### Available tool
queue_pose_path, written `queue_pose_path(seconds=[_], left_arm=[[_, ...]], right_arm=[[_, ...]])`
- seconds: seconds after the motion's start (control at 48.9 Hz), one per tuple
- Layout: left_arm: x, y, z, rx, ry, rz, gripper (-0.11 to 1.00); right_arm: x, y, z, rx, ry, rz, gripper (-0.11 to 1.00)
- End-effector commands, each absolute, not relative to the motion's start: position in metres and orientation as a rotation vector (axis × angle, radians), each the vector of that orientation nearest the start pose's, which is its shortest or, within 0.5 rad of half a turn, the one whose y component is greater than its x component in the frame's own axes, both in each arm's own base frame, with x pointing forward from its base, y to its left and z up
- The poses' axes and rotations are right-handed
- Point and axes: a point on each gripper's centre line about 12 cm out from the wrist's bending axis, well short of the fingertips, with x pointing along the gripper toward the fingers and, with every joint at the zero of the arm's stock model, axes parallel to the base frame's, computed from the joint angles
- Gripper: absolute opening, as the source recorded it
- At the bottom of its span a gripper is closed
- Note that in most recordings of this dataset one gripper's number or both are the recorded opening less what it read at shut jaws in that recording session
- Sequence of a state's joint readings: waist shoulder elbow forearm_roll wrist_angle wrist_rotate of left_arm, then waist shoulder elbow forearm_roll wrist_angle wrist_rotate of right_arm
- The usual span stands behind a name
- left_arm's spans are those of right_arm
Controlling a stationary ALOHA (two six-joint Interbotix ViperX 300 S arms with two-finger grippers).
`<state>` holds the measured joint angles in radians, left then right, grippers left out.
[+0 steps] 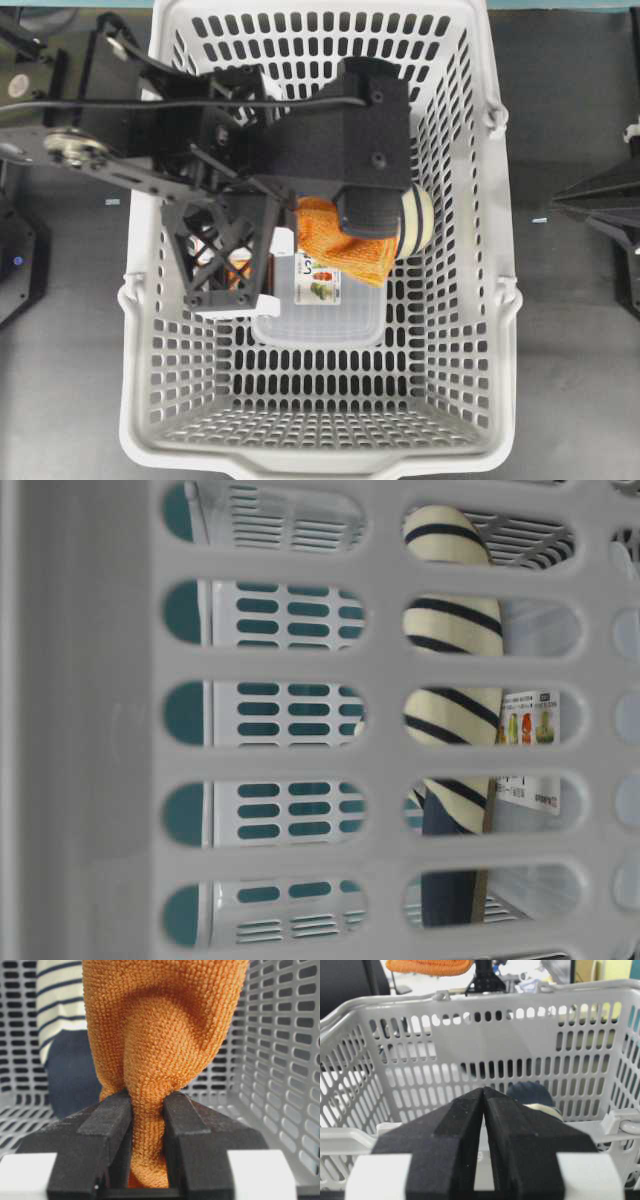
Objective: Pick up the orange cloth from the shopping basket with the left arm.
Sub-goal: 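Lift the gripped orange cloth upward out of the basket with the left gripper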
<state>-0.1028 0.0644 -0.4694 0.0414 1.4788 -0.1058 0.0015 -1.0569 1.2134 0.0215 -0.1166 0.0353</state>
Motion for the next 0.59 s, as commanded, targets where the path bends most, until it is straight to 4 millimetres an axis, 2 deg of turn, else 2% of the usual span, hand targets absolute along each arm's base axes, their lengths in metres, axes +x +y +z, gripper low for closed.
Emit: queue_pose_path(seconds=[0.0, 0.572], left_arm=[[0.4051, -0.0371, 0.4486, -0.016, 1.048, 0.000, 0.15], [0.4086, -0.0362, 0.4442, -0.017, 1.058, 0.003, 0.15]], right_arm=[[0.1838, -0.0001, 0.2776, 0.063, 0.029, -0.003, 0.00], [0.1825, -0.0001, 0.2784, 0.072, 0.023, -0.003, 0.00]])
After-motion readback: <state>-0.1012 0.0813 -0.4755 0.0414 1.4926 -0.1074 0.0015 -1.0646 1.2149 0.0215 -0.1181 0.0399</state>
